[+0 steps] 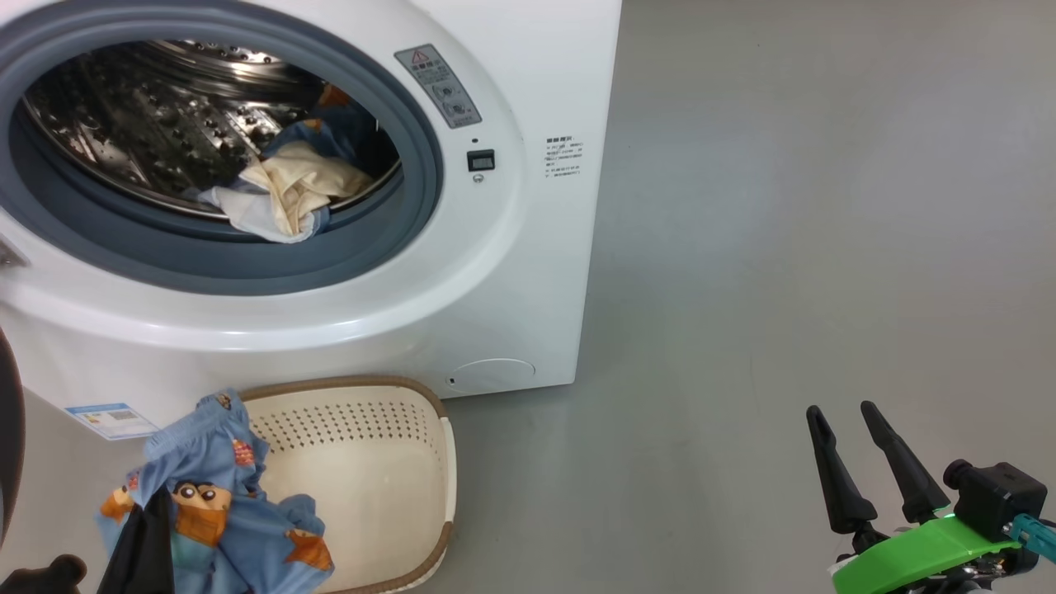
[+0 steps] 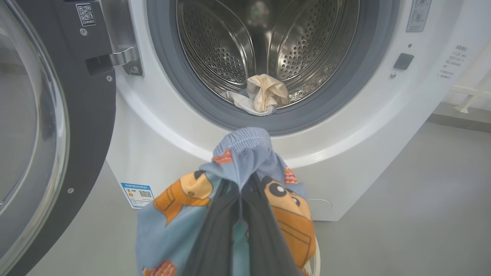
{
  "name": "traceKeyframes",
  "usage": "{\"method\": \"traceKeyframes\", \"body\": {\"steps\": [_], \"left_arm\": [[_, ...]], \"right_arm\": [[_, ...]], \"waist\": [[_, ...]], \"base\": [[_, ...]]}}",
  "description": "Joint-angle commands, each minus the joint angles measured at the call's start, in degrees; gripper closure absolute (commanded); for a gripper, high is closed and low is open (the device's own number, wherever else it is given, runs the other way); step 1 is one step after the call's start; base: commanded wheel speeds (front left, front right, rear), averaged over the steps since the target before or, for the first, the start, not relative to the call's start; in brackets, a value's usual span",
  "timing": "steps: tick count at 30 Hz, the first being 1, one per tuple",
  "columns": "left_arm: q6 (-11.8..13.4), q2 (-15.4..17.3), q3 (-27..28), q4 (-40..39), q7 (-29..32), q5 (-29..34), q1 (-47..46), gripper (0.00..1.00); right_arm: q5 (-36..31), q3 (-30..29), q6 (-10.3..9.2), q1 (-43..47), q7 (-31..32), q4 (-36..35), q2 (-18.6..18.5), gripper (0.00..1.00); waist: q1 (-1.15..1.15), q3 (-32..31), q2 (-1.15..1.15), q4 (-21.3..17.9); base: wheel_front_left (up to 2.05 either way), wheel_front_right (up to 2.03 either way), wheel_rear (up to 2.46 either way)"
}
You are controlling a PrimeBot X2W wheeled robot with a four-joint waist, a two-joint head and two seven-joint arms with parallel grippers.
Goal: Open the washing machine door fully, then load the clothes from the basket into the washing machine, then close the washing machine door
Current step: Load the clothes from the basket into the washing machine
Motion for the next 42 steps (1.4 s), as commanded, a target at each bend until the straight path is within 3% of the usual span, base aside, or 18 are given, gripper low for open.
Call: {"method": "traceKeyframes", "body": {"steps": [1,10,19,30,42], "left_arm": [[-0.1,1.0,2.3,-1.8,-0.8,0.7,-0.9,1.0],[-0.1,2.2,1.9,-2.1,-0.8,-1.0,-6.3,1.0],[-0.1,6.8,0.8,-0.6,-0.8,-2.8,-24.0,1.0],[-0.1,12.2,-4.7,20.5,-0.8,-3.1,-48.0,1.0],[-0.1,15.3,-10.1,42.5,-0.8,-1.4,-63.7,1.0]], "right_arm": [[0.8,1.0,0.09,0.8,-0.4,-1.5,-0.7,0.0],[0.4,1.4,0.09,-0.3,-0.4,-2.0,0.5,0.0],[0.0,2.3,0.09,-3.2,-0.4,-2.2,2.0,0.0],[-0.3,3.8,0.09,-7.5,-0.4,-2.3,4.3,0.0],[-0.2,6.0,0.09,-11.1,-0.4,-2.4,7.0,0.0]], "waist": [[0.0,0.0,0.0,0.0],[0.0,2.5,0.0,-0.6],[0.0,7.1,0.0,-2.1],[0.0,13.7,0.0,-6.4],[0.0,19.8,0.0,-11.9]], "base": [[0.0,0.0,0.0],[0.0,0.0,0.0],[0.0,0.0,0.0],[0.0,0.0,0.0],[0.0,0.0,0.0]]}}
